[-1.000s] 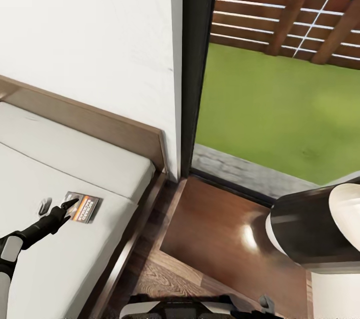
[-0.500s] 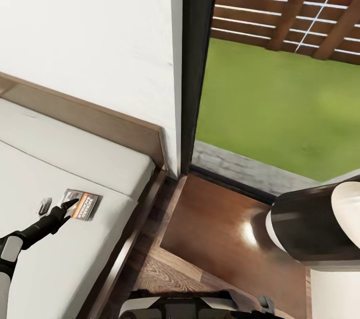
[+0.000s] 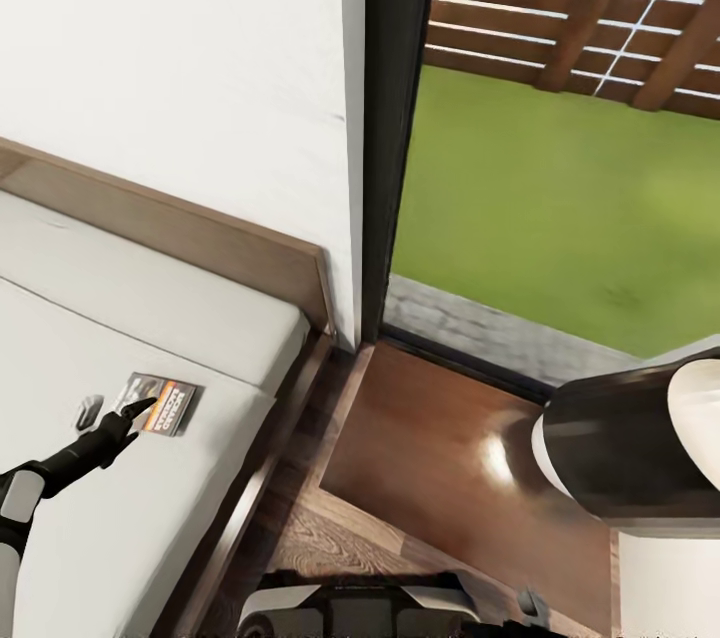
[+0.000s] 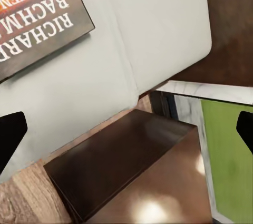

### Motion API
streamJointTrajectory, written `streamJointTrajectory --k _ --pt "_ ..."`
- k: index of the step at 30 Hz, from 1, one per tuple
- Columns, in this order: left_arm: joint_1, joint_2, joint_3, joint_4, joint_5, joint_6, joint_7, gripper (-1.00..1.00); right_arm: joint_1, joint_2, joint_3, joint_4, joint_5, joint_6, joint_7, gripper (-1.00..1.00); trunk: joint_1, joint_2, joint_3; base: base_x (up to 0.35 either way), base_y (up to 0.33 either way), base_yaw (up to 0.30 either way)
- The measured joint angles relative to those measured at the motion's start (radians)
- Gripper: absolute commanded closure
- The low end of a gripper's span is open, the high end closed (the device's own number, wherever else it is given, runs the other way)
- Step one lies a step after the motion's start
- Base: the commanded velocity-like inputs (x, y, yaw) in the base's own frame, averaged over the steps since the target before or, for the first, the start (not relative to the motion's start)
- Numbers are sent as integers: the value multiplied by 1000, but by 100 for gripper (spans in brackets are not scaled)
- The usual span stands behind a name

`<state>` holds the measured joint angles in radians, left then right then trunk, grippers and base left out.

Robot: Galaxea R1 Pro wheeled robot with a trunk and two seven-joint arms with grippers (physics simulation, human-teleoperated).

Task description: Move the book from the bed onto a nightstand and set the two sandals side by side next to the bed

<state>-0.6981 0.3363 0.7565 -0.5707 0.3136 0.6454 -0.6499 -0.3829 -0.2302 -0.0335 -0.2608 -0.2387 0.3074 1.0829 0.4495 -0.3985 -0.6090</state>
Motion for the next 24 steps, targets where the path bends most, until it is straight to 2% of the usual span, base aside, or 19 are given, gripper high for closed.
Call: streamJointTrajectory --k 3,6,8,9,11,14,19,21,24 --pt "-5 16 -2 -42 1 21 38 -100 0 0 0 0 0 0 0 -100 0 0 -5 0 0 0" --pt "-10 25 -3 -128 3 91 89 -100 0 0 0 0 0 0 0 -100 0 0 -9 0 0 0" --pt "-25 29 -4 -226 7 189 164 -100 0 0 0 0 0 0 0 -100 0 0 -12 0 0 0" --pt "-32 29 -4 -250 6 211 187 -100 0 0 0 0 0 0 0 -100 0 0 -14 0 0 0" --pt "-85 33 -5 -318 15 277 298 -100 0 0 0 0 0 0 0 -100 0 0 -16 0 0 0" --pt "-149 49 -5 -342 14 300 375 -100 0 0 0 0 0 0 0 -100 0 0 -21 0 0 0" --pt "-193 85 -5 -351 12 309 410 -100 0 0 0 0 0 0 0 -100 0 0 -29 0 0 0" --pt "-202 90 -5 -353 12 309 414 -100 0 0 0 0 0 0 0 -100 0 0 -32 0 0 0" --pt "-245 96 -5 -355 13 310 420 -100 0 0 0 0 0 0 0 -100 0 0 -36 0 0 0"
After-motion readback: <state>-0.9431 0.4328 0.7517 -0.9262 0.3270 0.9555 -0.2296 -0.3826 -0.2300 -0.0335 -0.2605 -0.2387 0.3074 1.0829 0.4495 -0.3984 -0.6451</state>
